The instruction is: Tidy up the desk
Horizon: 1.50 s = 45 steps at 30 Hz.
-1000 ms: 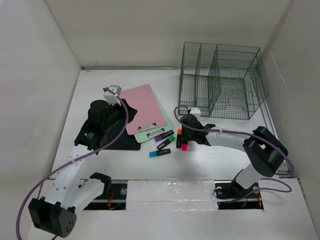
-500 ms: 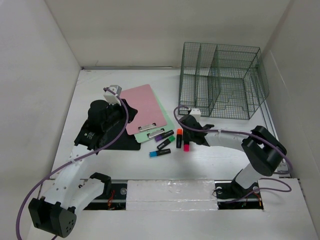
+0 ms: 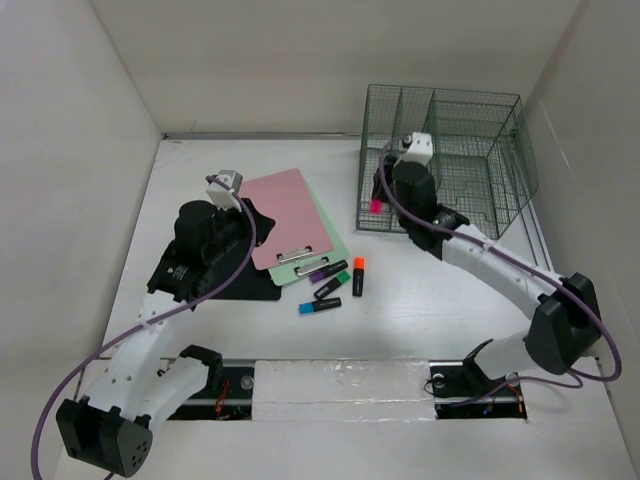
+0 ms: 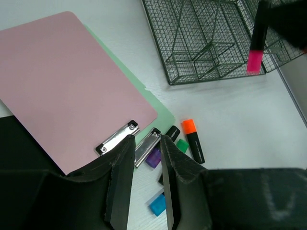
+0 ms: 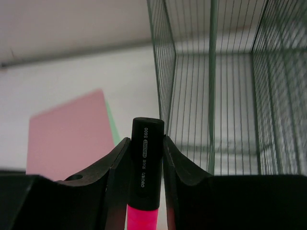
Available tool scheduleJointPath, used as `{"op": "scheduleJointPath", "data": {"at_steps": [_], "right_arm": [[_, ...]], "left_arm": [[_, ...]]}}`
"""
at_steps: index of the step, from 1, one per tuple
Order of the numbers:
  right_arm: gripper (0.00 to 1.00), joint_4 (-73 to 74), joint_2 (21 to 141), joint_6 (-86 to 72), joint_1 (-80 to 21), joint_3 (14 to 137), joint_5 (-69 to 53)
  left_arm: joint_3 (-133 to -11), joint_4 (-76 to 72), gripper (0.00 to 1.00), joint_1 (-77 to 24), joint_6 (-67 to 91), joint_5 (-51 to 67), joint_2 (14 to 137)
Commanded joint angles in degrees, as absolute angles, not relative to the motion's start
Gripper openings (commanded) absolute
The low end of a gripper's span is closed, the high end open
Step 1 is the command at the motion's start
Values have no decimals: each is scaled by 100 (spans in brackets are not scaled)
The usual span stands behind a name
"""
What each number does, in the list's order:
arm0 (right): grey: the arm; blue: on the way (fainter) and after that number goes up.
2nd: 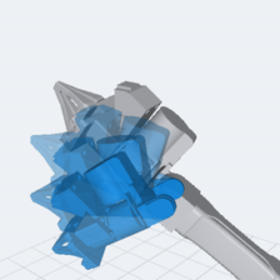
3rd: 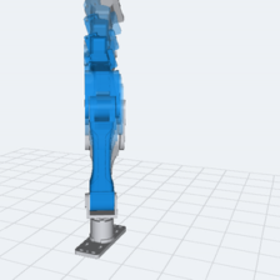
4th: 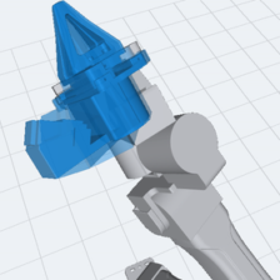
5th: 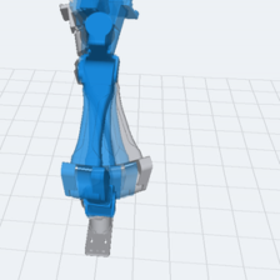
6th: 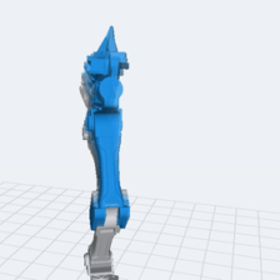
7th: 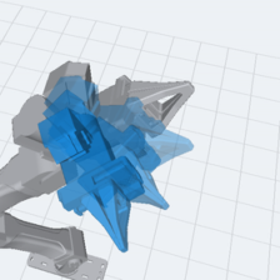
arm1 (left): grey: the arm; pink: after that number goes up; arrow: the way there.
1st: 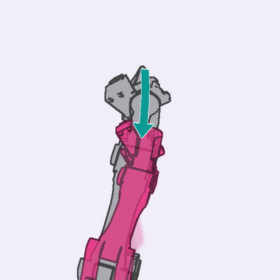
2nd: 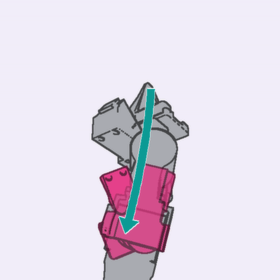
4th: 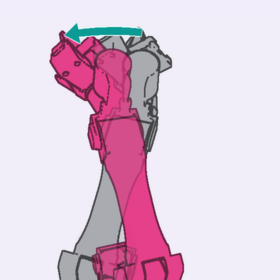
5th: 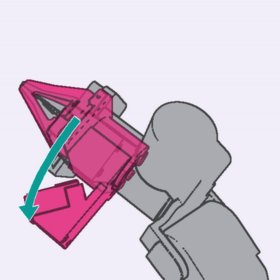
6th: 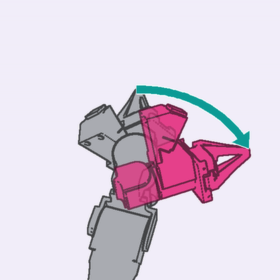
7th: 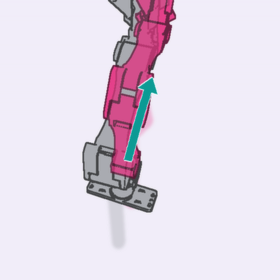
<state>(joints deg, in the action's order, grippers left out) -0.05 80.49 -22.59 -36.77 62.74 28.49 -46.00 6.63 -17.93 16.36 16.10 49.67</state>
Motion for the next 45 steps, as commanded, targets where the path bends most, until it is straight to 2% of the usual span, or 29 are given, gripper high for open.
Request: {"op": "scheduleJointPath", "data": {"at_steps": [1, 6, 13, 19, 21, 22, 26, 31, 33, 34, 36, 37, 38, 39, 41, 43, 45], "right_arm": [[9, -1280, 8612, -1155, -3270, 7065, 2803], [9, -1485, 9772, -423, -2778, 8740, 2629], [10, -1381, 10950, 438, -2540, 10298, 2337], [13, -1432, 11417, 501, -2435, 10652, 2435], [19, -1424, 11539, 501, -2435, 10740, 2469], [30, -1406, 11575, 501, -2435, 10766, 2487], [54, -1388, 11453, 405, -2435, 10645, 2689], [59, -1363, 11032, 299, -2487, 10407, 2716], [54, -1222, 10794, 81, -2636, 10214, 2733], [37, -1126, 10445, 10, -2689, 9760, 2733], [14, -1116, 9996, -769, -2900, 9065, 2672], [1, -1282, 9767, -982, -2979, 8200, 2585], [0, -1614, 9190, -1280, -3275, 7269, 2332], [0, -1617, 9185, -1431, -3278, 7260, 2329], [0, -1776, 8844, -1686, -3506, 6334, 2338], [0, -1487, 8737, -1933, -3866, 5987, 2381], [6, -927, 8588, -1995, -4164, 5688, 2670]], "left_arm": [[-4773, 466, 24, -1811, 1617, 1688, 4773], [-4772, 492, 24, -1811, 1591, 1643, 4702], [-4764, 492, 24, -1811, 1582, 1626, 4553], [-4755, 492, 24, -1811, 1582, 1661, 4518], [-4755, 483, 24, -1811, 1573, 1661, 4491], [-4764, 475, 24, -1811, 1573, 1644, 4517], [-4746, 492, 24, -1811, 1564, 1609, 4456], [-4755, 501, 24, -1811, 1573, 1652, 4483], [-4755, 492, 24, -1811, 1573, 1635, 4456], [-4755, 492, 24, -1811, 1573, 1617, 4456], [-4755, 518, 24, -1811, 1556, 1643, 4439], [-4746, 510, 24, -1811, 1556, 1661, 4421], [-4720, 492, 24, -1811, 1564, 1626, 4351], [-4720, 492, 24, -1811, 1564, 1626, 4351], [-4720, 501, 24, -1811, 1564, 1670, 4385], [-4702, 483, 24, -1811, 1582, 1775, 4386], [-4711, 466, 24, -1811, 1582, 1775, 4386]]}}
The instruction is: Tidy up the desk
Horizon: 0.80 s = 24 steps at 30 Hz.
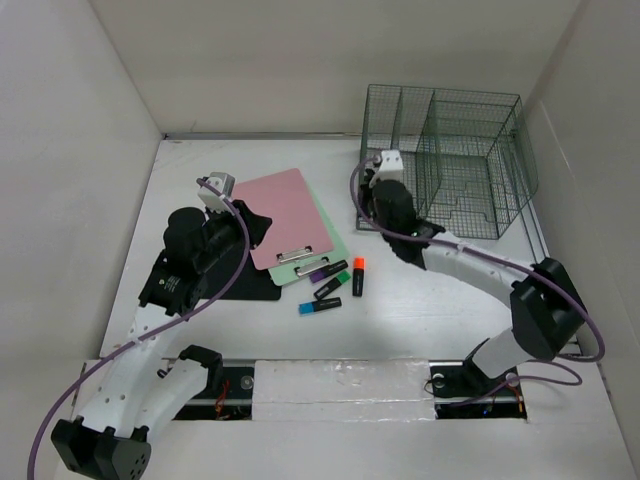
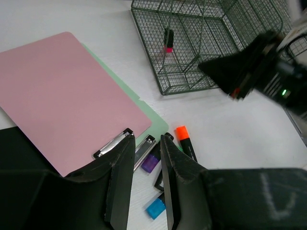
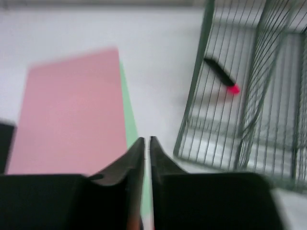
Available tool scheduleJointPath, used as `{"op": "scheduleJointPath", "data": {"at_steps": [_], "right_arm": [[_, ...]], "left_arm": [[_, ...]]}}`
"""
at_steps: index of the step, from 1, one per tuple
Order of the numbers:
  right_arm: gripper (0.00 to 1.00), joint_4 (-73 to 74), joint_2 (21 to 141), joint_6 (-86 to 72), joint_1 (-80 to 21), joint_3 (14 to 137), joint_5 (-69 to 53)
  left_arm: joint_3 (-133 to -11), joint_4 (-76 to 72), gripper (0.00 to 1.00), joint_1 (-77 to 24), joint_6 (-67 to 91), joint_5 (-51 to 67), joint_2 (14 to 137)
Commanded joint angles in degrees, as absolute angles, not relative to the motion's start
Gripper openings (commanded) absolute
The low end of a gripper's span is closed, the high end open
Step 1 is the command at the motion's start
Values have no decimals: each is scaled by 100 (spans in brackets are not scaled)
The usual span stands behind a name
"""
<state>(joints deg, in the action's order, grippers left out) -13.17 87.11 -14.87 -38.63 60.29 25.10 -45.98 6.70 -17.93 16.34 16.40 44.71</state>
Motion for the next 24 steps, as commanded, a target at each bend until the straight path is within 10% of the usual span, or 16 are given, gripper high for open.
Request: {"op": "scheduleJointPath", "data": {"at_steps": [1, 7, 20, 24], "right_arm": [[19, -775, 8543, -2013, -4479, 5608, 2794], [53, 280, 8674, -2548, -4869, 5177, 3252], [55, 412, 9842, -3269, -4869, 5246, 3067], [37, 387, 10107, -3383, -4869, 5256, 2953]], "left_arm": [[-4728, 483, 24, -1811, 1582, 1758, 4403], [-4720, 475, 24, -1811, 1573, 1705, 4377], [-4720, 466, 24, -1811, 1573, 1749, 4403], [-4693, 475, 24, -1811, 1573, 1732, 4342]]}}
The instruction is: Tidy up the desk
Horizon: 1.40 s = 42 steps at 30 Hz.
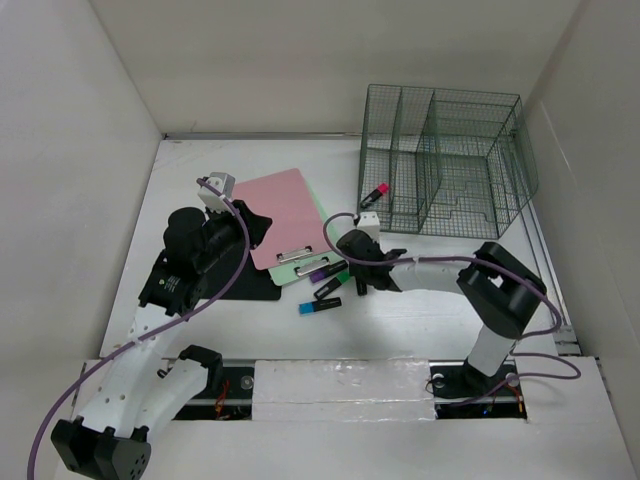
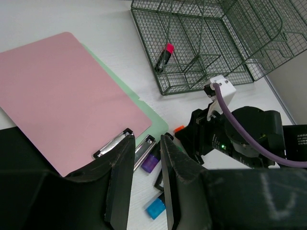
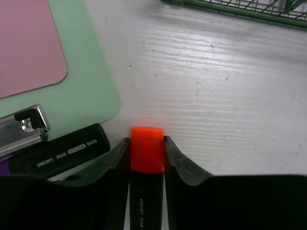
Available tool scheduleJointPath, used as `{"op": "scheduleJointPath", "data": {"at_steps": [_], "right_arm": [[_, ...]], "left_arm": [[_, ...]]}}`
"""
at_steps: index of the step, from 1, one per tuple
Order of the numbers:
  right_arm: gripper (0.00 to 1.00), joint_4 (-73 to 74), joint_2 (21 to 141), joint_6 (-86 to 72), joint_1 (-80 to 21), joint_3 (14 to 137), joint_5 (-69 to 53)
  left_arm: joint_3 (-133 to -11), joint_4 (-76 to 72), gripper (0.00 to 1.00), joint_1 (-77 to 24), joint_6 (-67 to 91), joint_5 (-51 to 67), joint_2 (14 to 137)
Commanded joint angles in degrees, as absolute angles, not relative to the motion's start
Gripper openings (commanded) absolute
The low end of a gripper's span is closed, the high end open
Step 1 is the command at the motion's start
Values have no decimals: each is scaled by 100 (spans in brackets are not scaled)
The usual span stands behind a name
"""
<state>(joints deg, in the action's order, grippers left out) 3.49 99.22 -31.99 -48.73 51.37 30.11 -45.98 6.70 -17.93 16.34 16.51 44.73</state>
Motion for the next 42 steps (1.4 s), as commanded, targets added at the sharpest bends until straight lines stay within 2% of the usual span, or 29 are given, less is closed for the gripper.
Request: {"op": "scheduleJointPath", "data": {"at_steps": [1, 4, 6, 11, 14, 15, 16, 19, 25, 28, 29, 33, 36, 37, 39, 40, 41, 42], "right_arm": [[30, 448, 10099, -3445, -4869, 5273, 2979], [13, 405, 9602, -3507, -4869, 5151, 3242], [11, 404, 9441, -3376, -4869, 5150, 3479], [11, 142, 8526, -2507, -4650, 5633, 3946], [10, -552, 8499, -1812, -4220, 5983, 3964], [10, -1372, 8560, -1228, -3914, 6064, 3990], [10, -1380, 8561, -1222, -3911, 6064, 3990], [11, -2205, 8920, -599, -3447, 6441, 3885], [16, -2233, 10097, -378, -2612, 8110, 2893], [18, -1777, 10772, -255, -2488, 9188, 2628], [20, -1671, 10923, -229, -2487, 9411, 2706], [60, -1363, 11320, -176, -2435, 10151, 2804], [72, -1599, 11066, -202, -2435, 9941, 2602], [72, -1617, 10961, -228, -2435, 9845, 2541], [69, -1678, 10566, -324, -2487, 9371, 2505], [63, -1714, 10399, -377, -2583, 9143, 2505], [55, -1757, 10049, -465, -2654, 8566, 2479], [34, -1819, 9846, -675, -2724, 8213, 2435]], "left_arm": [[-4702, 475, 24, -1811, 1573, 1723, 4342], [-4702, 466, 24, -1811, 1573, 1784, 4377], [-4702, 475, 24, -1811, 1582, 1775, 4360], [-4685, 431, 24, -1811, 1591, 1846, 4386], [-4702, 431, 24, -1811, 1600, 1802, 4350], [-4693, 439, 24, -1811, 1600, 1810, 4342], [-4693, 439, 24, -1811, 1600, 1811, 4342], [-4667, 439, 24, -1811, 1600, 1767, 4245], [-4685, 439, 24, -1811, 1591, 1740, 4227], [-4702, 448, 24, -1811, 1582, 1740, 4280], [-4693, 448, 24, -1811, 1582, 1749, 4245], [-4711, 483, 24, -1811, 1565, 1652, 4263], [-4702, 466, 24, -1811, 1564, 1661, 4254], [-4711, 466, 24, -1811, 1564, 1670, 4263], [-4737, 457, 24, -1811, 1564, 1670, 4333], [-4729, 466, 24, -1811, 1564, 1687, 4333], [-4720, 466, 24, -1811, 1564, 1687, 4298], [-4711, 466, 24, -1811, 1564, 1688, 4289]]}}
